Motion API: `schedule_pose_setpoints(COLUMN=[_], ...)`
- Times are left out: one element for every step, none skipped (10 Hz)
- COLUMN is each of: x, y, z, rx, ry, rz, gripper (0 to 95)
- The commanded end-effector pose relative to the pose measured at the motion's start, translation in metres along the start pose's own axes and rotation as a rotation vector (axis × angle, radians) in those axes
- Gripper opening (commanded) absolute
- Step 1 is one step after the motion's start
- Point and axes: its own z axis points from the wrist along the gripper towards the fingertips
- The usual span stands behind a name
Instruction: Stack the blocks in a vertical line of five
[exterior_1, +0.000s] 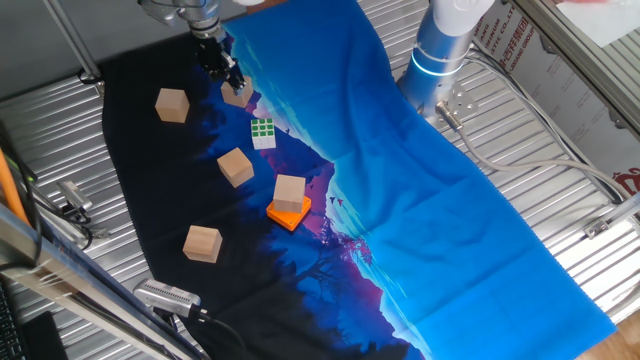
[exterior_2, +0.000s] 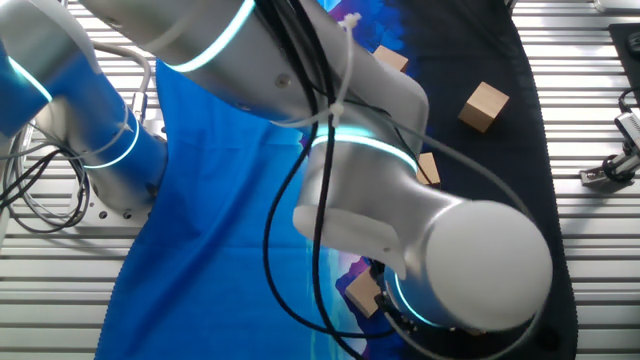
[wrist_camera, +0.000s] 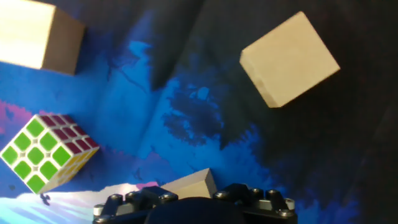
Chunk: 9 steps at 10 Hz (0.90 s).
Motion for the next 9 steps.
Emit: schedule_pose_setpoints(x=[0.002, 0.002, 0.002, 0.002, 0.002, 0.002, 0.002, 0.003, 0.003], y=[0.000, 0.001, 0.002, 0.002, 0.002, 0.002, 0.004, 0.006, 0.009], z=[0.004, 0.002, 0.001, 0.001, 0.001, 0.001, -0.002, -0.005, -0.009], rx=[-0.176, -0.167, -0.088, 0.000, -0.005, 0.004, 0.016, 0.039, 0.066], ry=[-0.043, -0.062, -0.036, -0.001, -0.006, -0.012, -0.009, -0.001, 0.009], rz=[0.012, 0.016, -0.030, -0.076, -0.075, -0.083, -0.092, -0.106, -0.132], gripper=[95.0, 95.0, 95.0, 95.0, 95.0, 95.0, 95.0, 95.0, 95.0])
